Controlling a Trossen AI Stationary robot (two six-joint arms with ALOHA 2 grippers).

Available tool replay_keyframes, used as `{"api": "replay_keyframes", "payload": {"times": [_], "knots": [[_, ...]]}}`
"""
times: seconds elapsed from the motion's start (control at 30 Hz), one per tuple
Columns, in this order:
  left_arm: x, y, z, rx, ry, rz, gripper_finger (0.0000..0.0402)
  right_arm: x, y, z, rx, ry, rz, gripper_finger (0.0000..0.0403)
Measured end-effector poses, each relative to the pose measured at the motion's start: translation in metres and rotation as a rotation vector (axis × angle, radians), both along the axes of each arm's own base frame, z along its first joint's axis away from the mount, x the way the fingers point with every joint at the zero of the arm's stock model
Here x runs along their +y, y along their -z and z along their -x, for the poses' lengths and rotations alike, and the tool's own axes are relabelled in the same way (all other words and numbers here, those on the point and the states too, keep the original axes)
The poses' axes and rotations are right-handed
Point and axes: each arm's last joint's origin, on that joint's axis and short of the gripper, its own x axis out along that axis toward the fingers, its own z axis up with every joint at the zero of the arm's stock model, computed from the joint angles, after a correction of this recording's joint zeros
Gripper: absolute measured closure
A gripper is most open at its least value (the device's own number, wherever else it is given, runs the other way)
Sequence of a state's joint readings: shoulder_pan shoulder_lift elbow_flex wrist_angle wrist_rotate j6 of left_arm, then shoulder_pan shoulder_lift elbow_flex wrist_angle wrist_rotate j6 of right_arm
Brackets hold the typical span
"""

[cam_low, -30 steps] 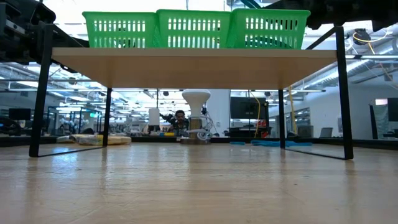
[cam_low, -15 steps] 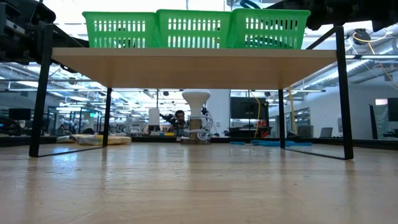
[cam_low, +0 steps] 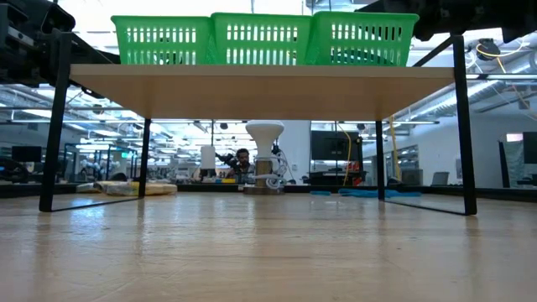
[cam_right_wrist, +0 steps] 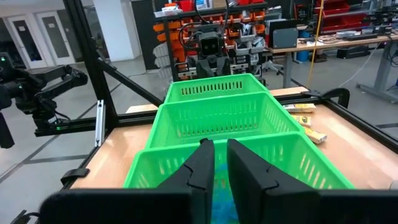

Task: Pick & Place Office Desk Supplies
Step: Put the blue rubber band into the right green bin on the shelf

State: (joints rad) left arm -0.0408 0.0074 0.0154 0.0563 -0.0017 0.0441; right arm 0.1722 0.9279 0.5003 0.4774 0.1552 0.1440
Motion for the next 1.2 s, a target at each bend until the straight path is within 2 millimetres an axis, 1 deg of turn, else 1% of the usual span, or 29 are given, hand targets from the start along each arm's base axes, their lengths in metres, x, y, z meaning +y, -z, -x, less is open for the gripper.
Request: {"api": "replay_keyframes", "payload": {"times": [0.27, 0.37, 0.5, 0.63, 0.83, 1.0, 1.2], "knots": [[0.0, 0.0, 0.0, 0.0, 0.0, 0.0, 0.0357, 0.0, -0.001, 0.0, -0.006, 0.005, 0.013, 0.0308], [0.0, 0.0, 0.0, 0.0, 0.0, 0.0, 0.0357, -0.002, -0.003, 0.001, -0.025, 0.052, 0.055, 0.0293], [0.0, 0.0, 0.0, 0.0, 0.0, 0.0, 0.0357, -0.01, -0.01, 0.008, -0.05, 0.219, 0.102, 0.028], [0.0, 0.0, 0.0, 0.0, 0.0, 0.0, 0.0357, -0.025, -0.016, 0.017, -0.058, 0.437, 0.105, 0.0271], [0.0, 0.0, 0.0, 0.0, 0.0, 0.0, 0.0357, -0.048, -0.015, 0.031, 0.001, 0.713, 0.089, 0.0253], [0.0, 0.0, 0.0, 0.0, 0.0, 0.0, 0.0357, -0.063, -0.006, 0.037, 0.077, 0.879, 0.047, 0.0231], [0.0, 0.0, 0.0, 0.0, 0.0, 0.0, 0.0357, -0.078, 0.014, 0.042, 0.218, 1.066, 0.002, 0.0216]]}}
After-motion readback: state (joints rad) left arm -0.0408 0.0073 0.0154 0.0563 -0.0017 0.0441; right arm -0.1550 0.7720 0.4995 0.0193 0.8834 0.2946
